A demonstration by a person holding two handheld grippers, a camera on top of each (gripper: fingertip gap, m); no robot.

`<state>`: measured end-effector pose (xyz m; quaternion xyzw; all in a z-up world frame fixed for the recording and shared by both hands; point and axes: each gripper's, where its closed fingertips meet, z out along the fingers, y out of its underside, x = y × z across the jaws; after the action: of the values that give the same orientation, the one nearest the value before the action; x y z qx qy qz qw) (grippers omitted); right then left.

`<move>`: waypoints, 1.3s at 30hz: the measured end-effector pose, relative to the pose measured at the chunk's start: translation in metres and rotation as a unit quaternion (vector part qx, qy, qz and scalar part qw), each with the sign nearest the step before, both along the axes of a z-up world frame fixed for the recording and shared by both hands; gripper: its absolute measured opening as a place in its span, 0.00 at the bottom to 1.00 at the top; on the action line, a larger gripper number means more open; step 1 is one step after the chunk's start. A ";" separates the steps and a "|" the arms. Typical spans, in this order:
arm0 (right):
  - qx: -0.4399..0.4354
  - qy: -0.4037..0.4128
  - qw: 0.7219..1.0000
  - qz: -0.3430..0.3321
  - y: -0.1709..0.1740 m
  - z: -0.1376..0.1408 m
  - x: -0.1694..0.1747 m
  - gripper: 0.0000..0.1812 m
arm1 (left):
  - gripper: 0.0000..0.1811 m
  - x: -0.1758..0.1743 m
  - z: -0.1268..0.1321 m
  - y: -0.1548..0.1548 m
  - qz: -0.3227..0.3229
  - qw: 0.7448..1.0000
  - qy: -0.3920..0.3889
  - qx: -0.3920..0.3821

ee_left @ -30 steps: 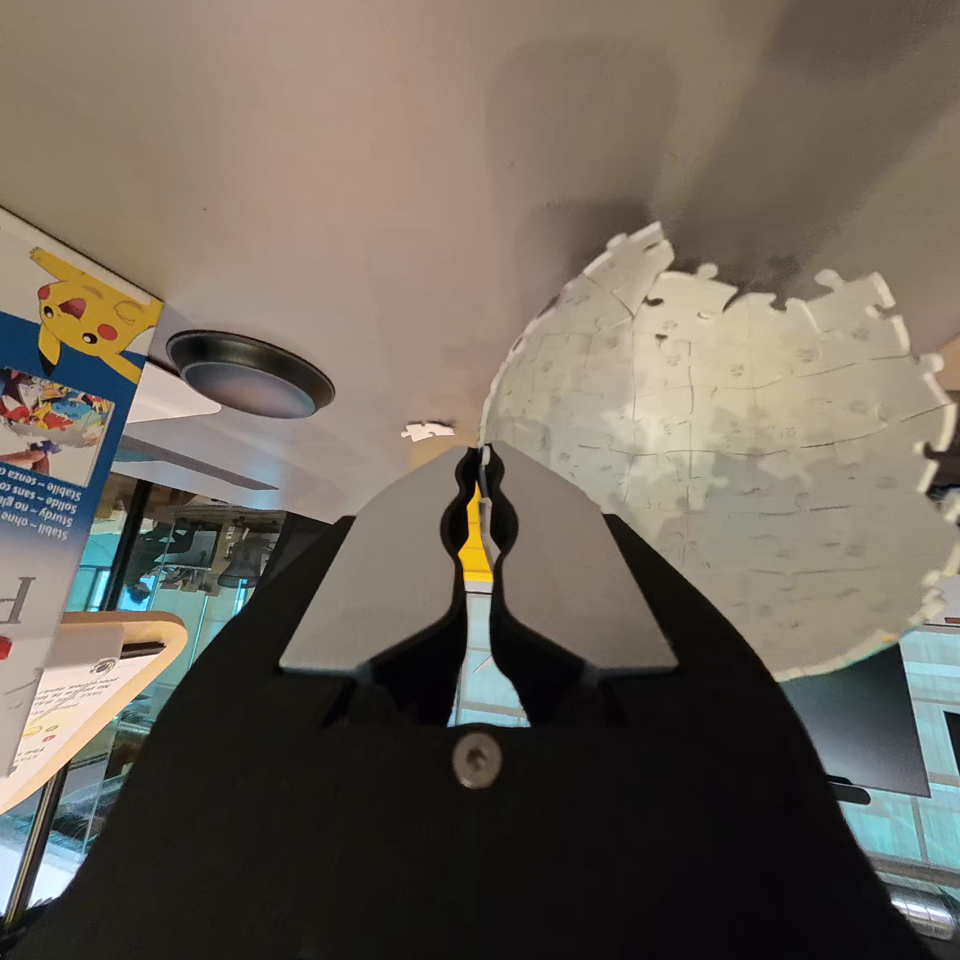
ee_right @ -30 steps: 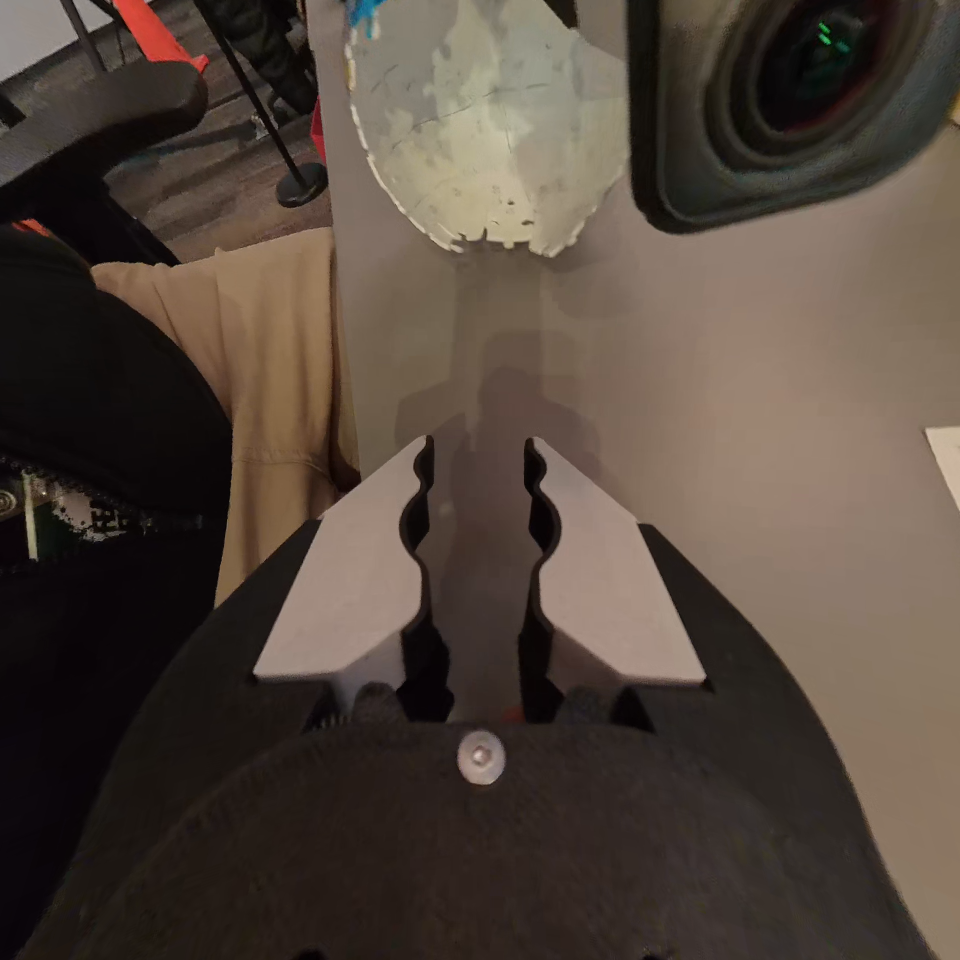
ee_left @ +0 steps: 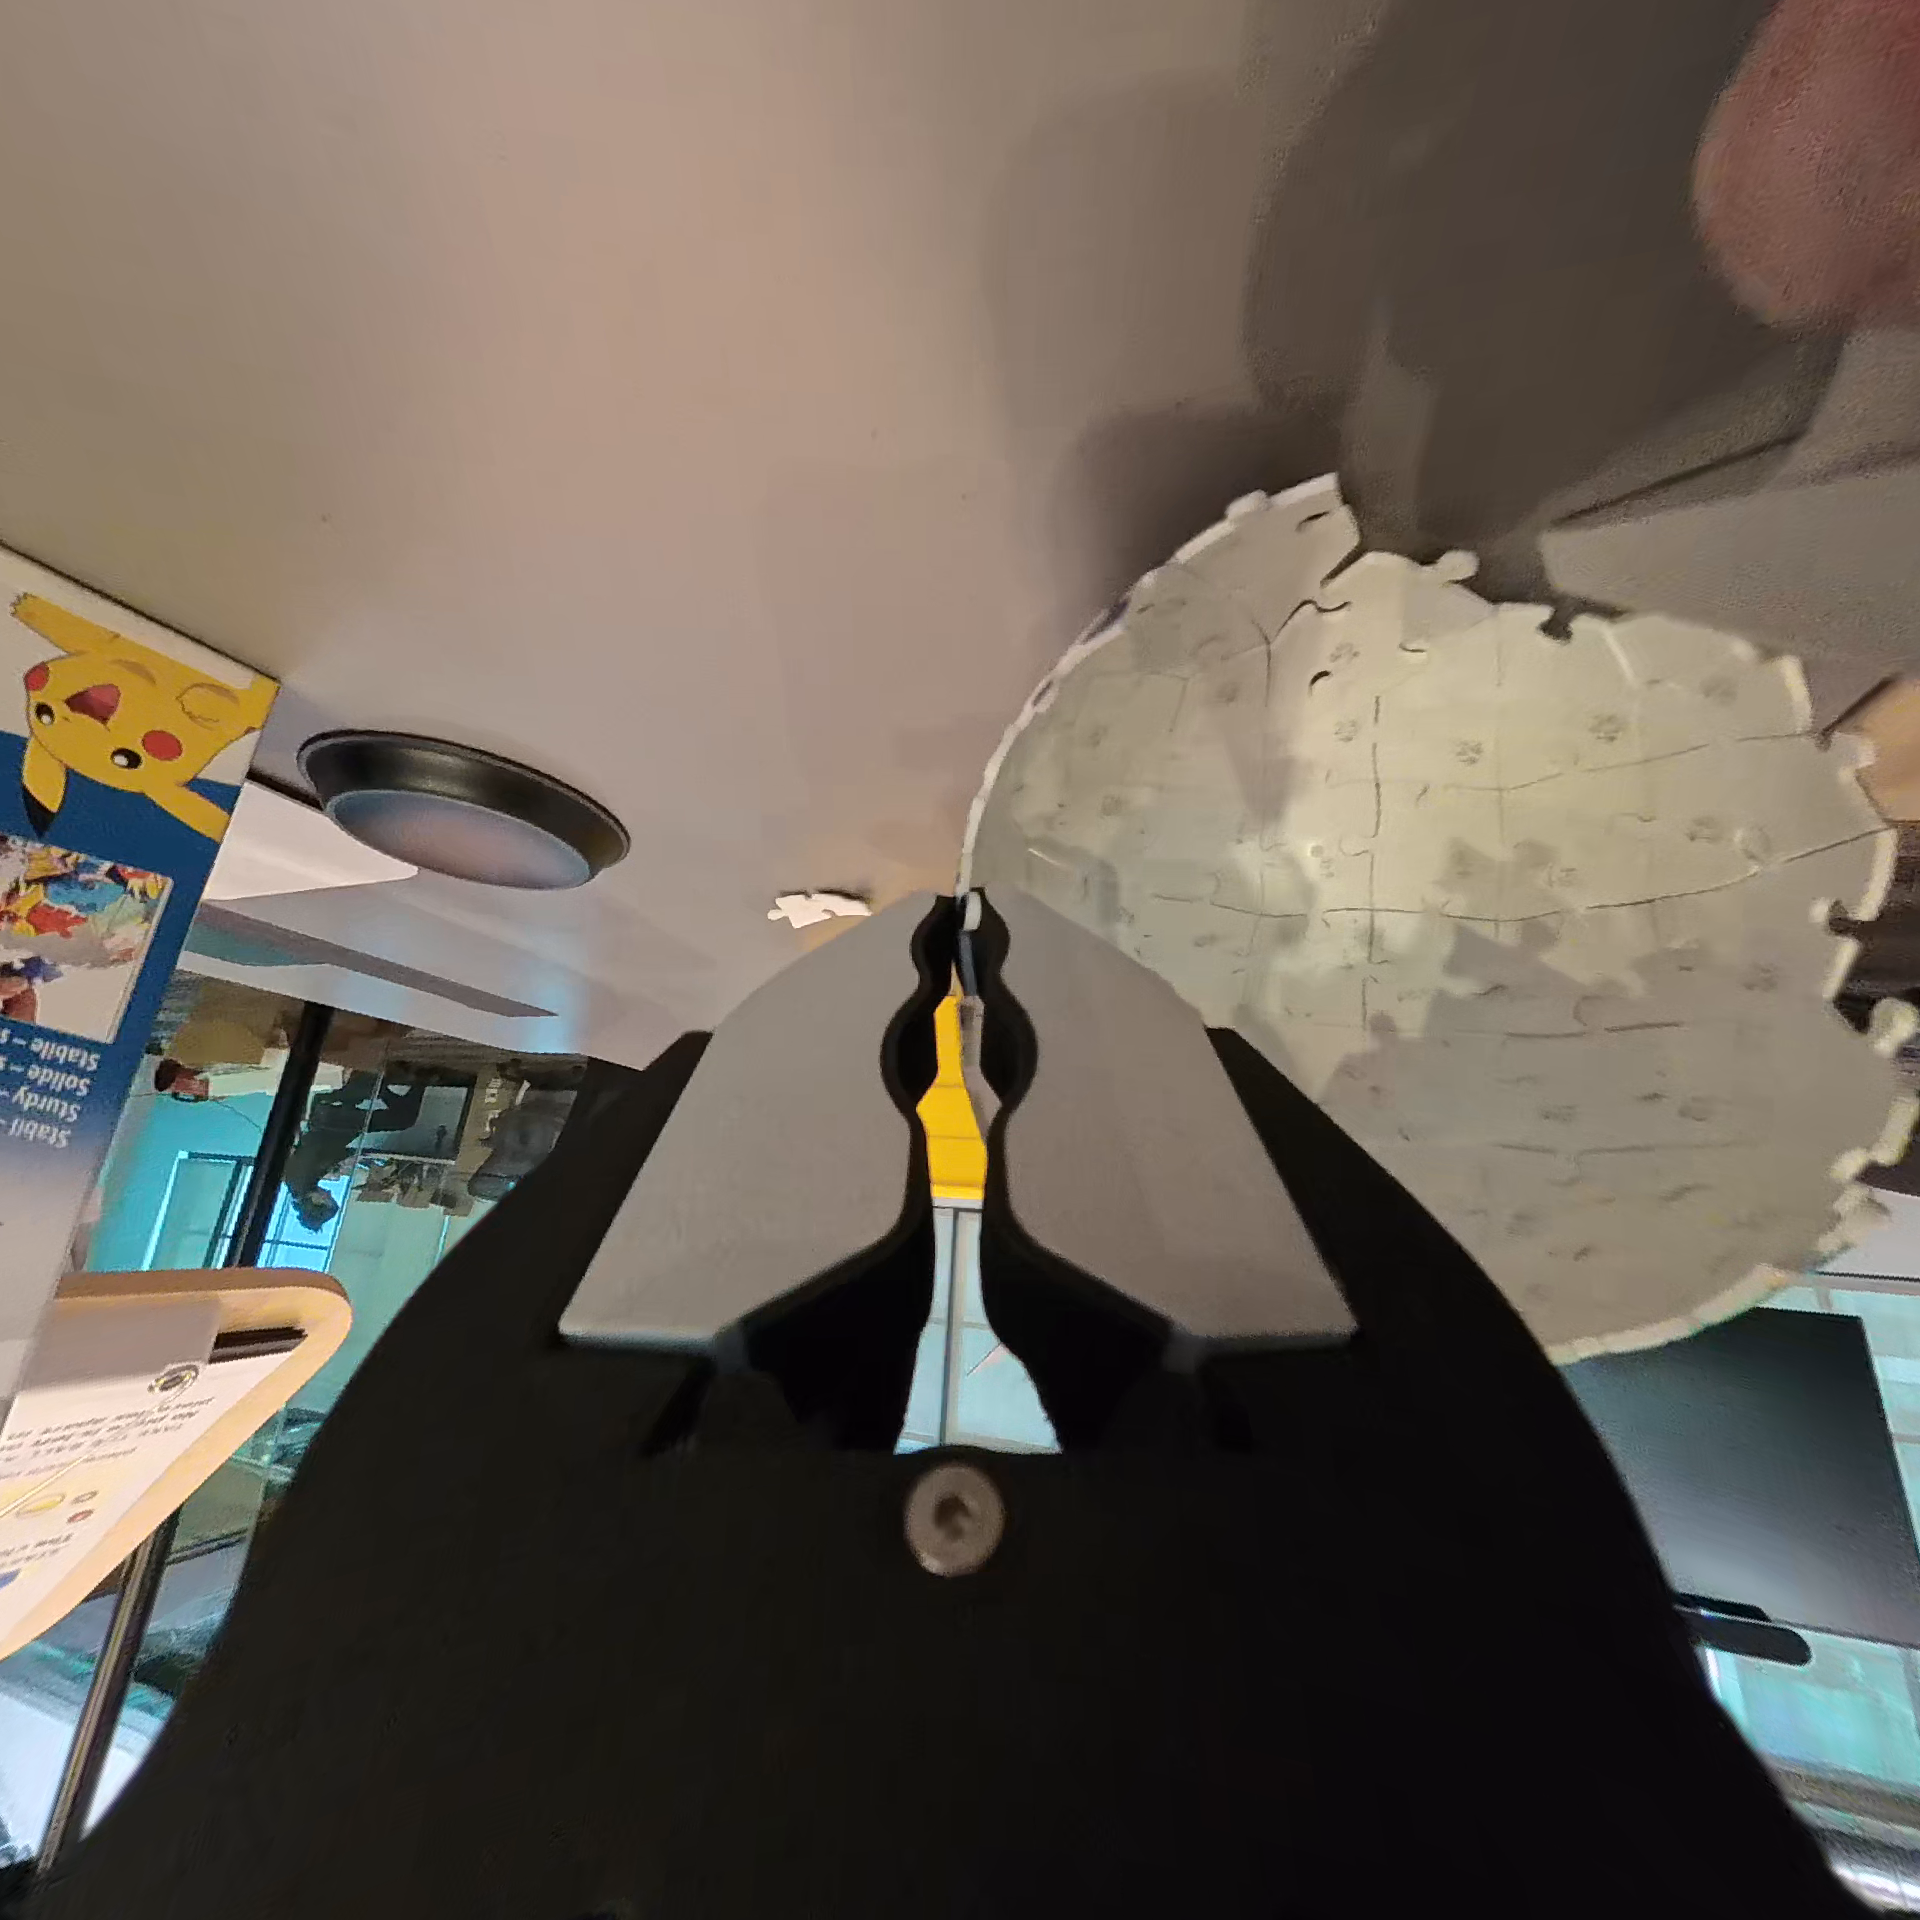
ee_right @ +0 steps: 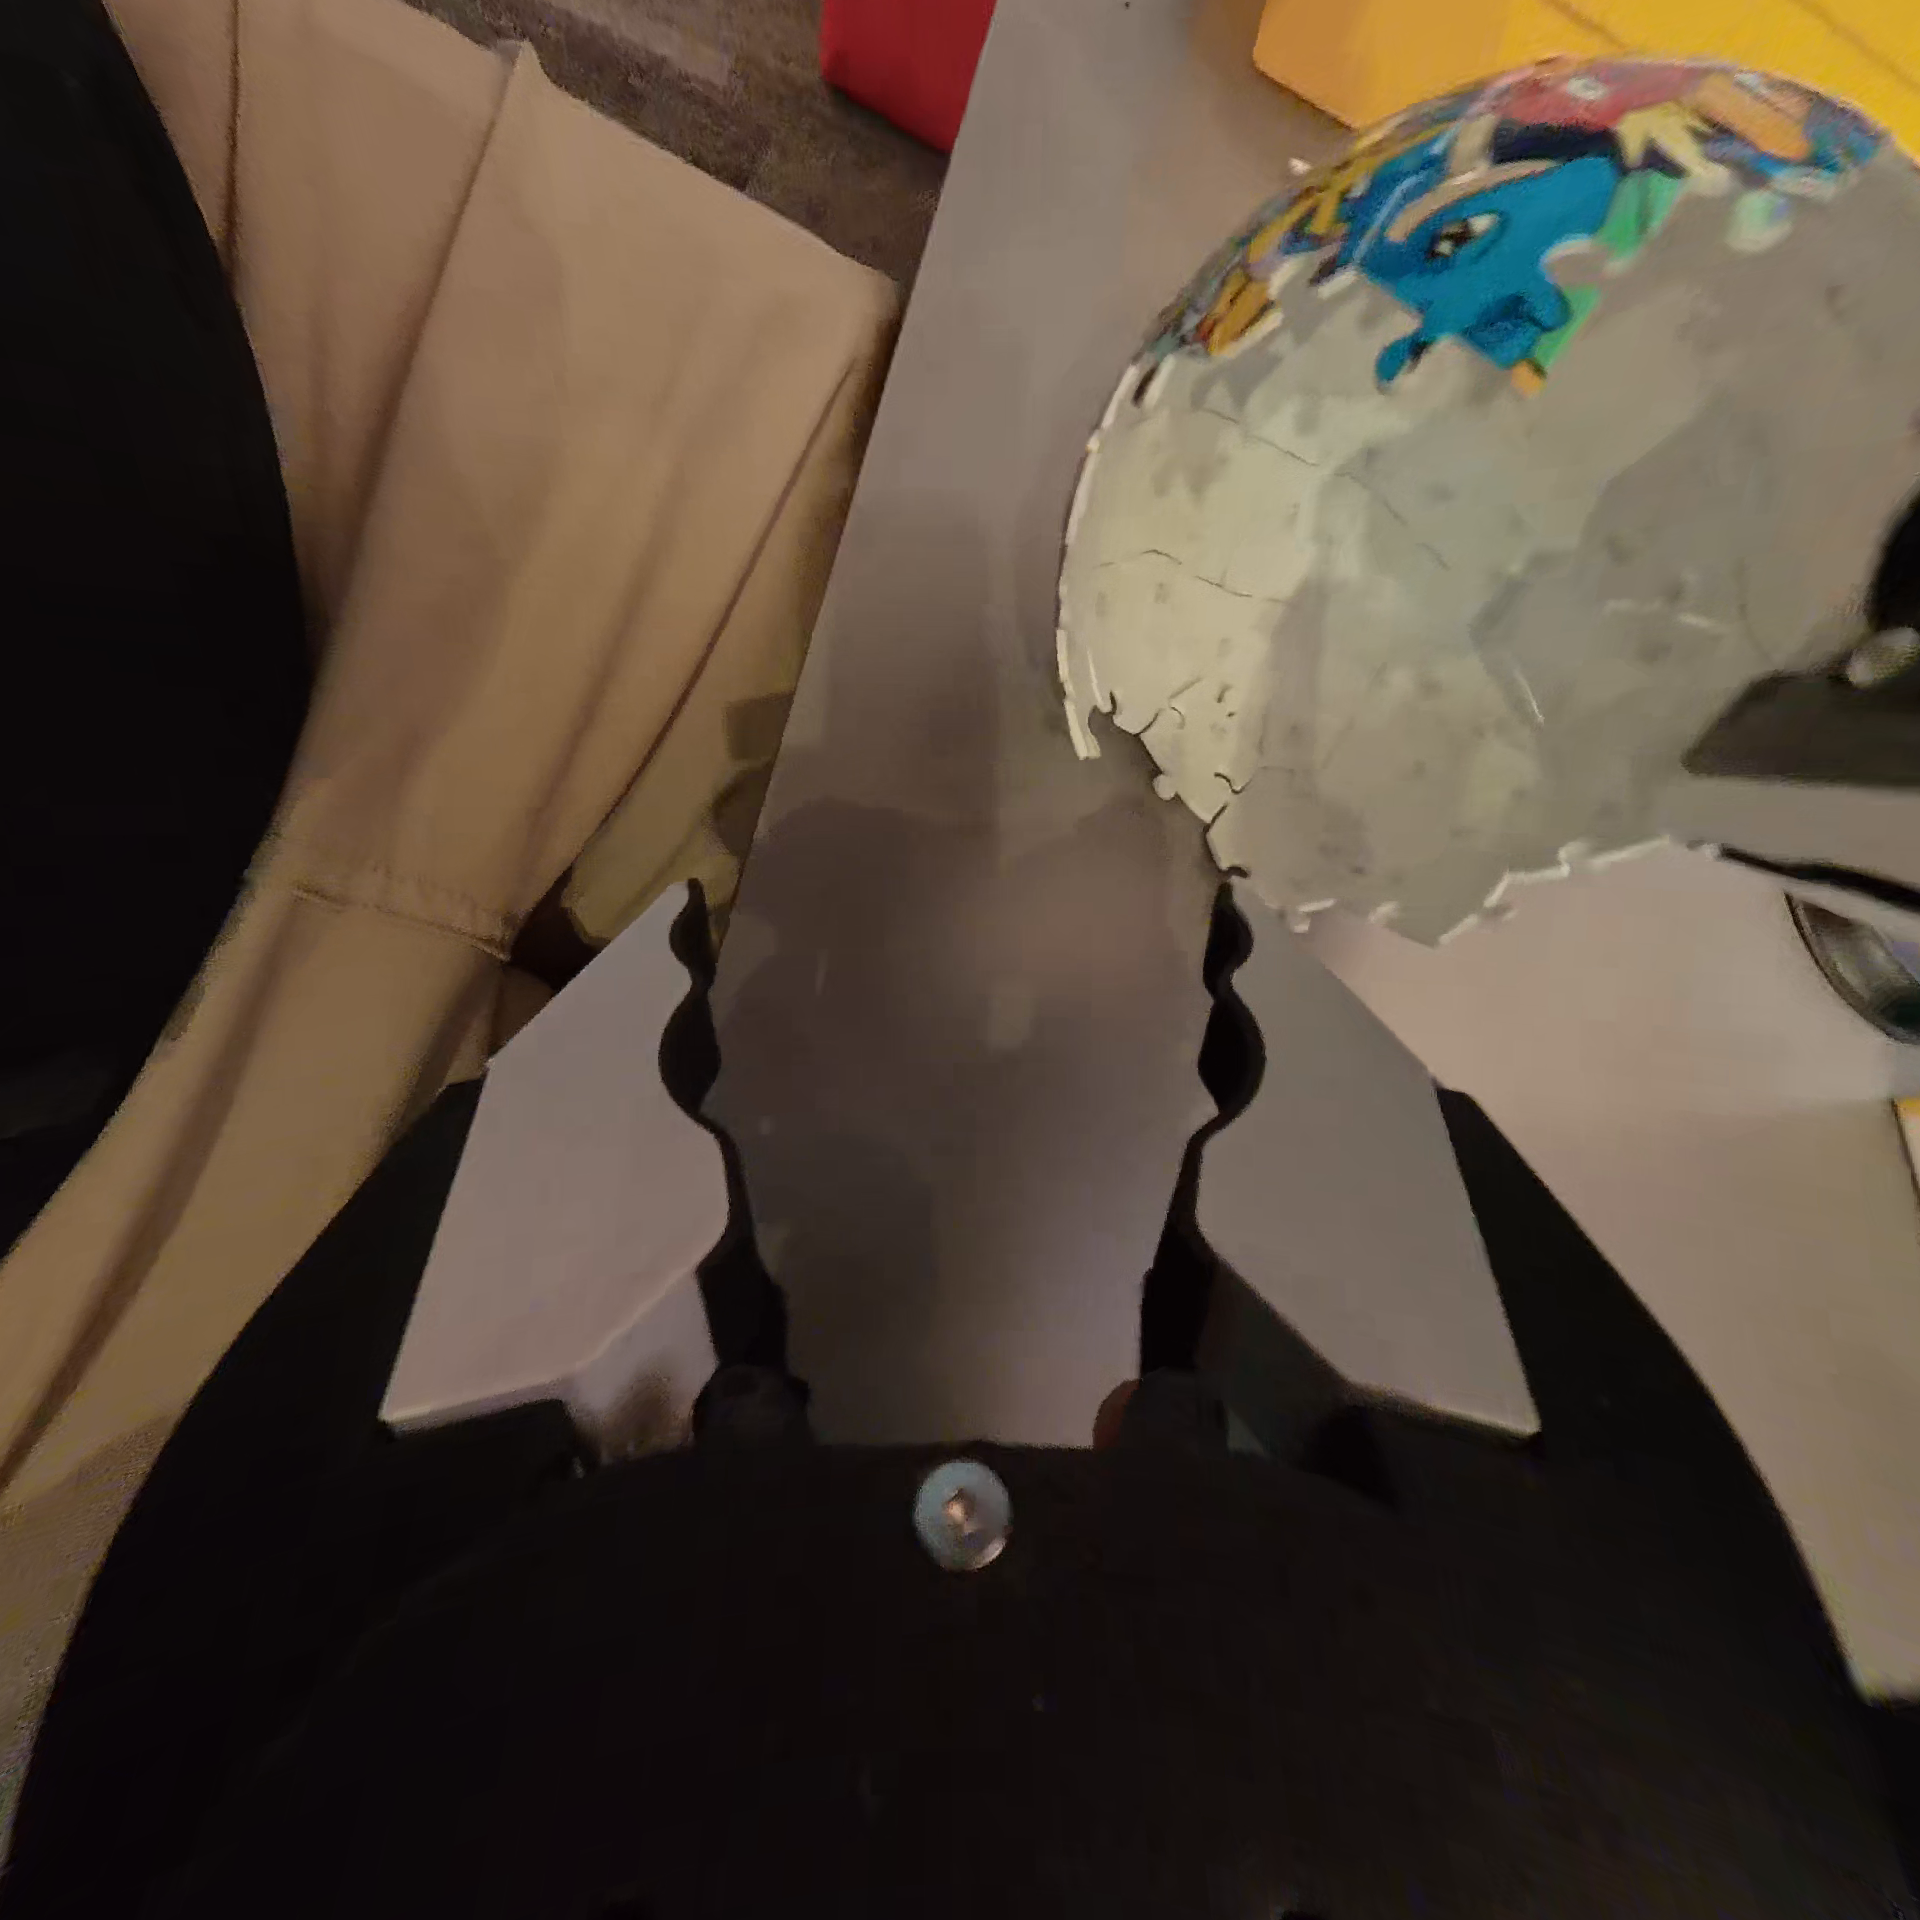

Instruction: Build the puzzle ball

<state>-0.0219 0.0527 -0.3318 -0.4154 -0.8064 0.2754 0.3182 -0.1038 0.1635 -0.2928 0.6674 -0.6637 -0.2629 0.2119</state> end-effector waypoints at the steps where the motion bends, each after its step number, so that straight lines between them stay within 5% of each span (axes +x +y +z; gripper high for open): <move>1: 0.010 -0.002 1.000 0.005 -0.002 -0.002 -0.003 0.53 | 0.01 0.000 0.000 0.000 -0.001 1.000 0.000 -0.001; 14: 0.040 -0.049 0.997 0.048 -0.022 -0.019 -0.023 0.56 | 0.01 0.005 -0.006 -0.008 0.000 1.000 -0.019 -0.016; 39: 0.075 -0.117 0.990 0.028 -0.022 -0.029 -0.030 0.63 | 0.01 0.012 -0.005 -0.013 -0.006 1.000 -0.021 -0.012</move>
<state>-0.0519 0.0305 -0.3608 -0.3971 -0.8677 0.1725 0.2443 -0.0919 0.1505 -0.2979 0.6659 -0.6755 -0.2418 0.2044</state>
